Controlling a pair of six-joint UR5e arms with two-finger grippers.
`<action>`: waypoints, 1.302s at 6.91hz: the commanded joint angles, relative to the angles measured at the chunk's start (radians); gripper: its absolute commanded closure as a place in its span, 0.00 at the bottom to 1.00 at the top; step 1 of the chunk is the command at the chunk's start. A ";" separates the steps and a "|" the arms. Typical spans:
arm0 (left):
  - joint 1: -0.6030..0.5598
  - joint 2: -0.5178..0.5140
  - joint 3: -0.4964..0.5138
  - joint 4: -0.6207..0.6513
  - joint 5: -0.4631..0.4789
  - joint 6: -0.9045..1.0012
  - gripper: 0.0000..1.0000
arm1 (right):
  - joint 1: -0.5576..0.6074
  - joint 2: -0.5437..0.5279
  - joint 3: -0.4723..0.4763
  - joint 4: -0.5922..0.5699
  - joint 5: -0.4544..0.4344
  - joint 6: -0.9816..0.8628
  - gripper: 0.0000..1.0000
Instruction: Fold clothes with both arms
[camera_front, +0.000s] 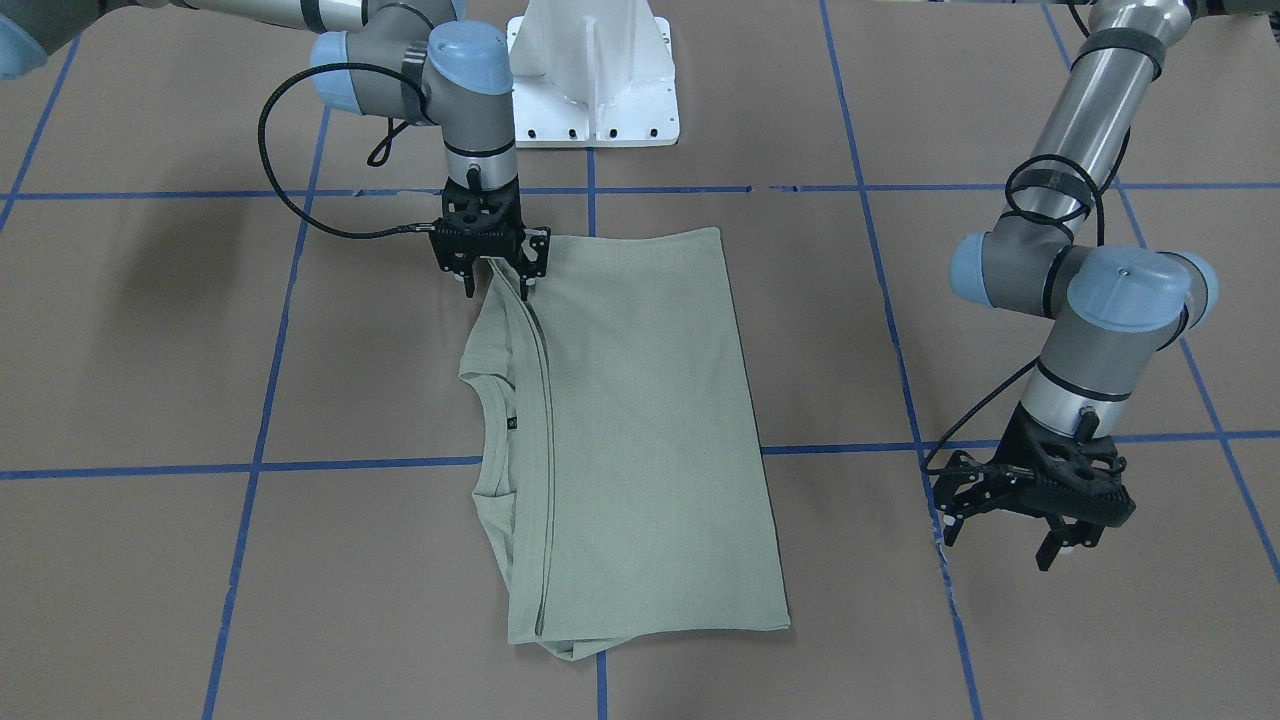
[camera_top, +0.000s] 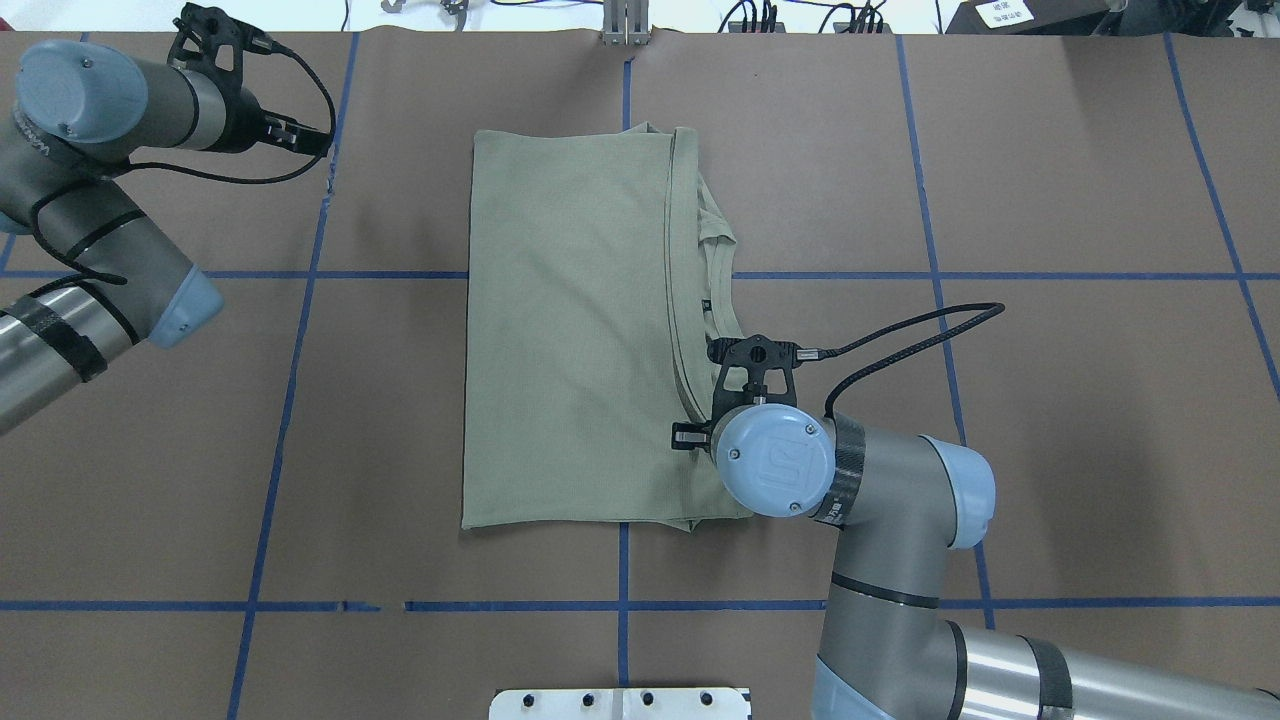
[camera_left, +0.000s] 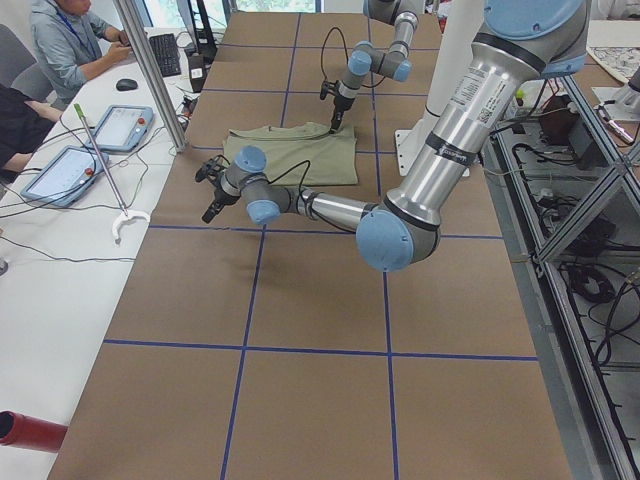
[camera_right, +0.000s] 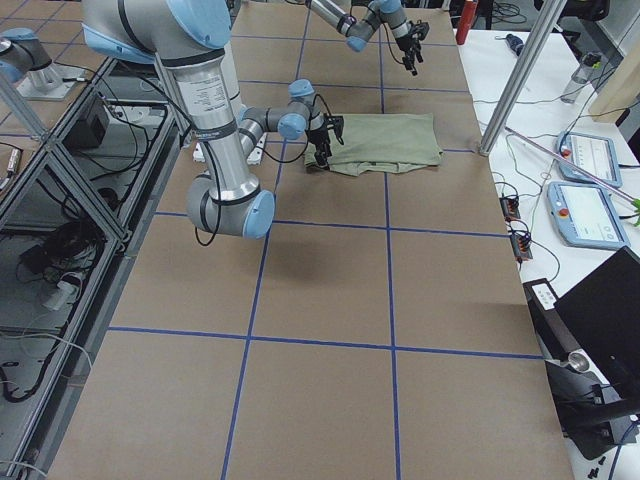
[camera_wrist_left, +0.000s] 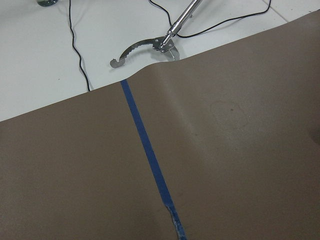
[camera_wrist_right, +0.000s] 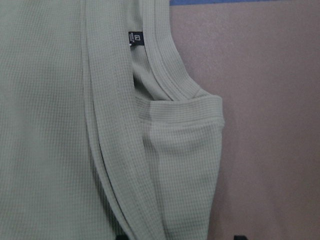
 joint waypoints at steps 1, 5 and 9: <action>0.002 -0.001 0.000 0.000 0.000 0.000 0.00 | 0.038 0.027 -0.005 -0.064 0.010 -0.152 0.21; 0.002 -0.001 -0.001 0.000 0.000 0.000 0.00 | 0.044 0.203 -0.119 -0.217 0.013 -0.266 0.12; 0.002 0.001 0.000 -0.006 0.000 0.000 0.00 | 0.044 0.211 -0.167 -0.220 0.013 -0.346 0.00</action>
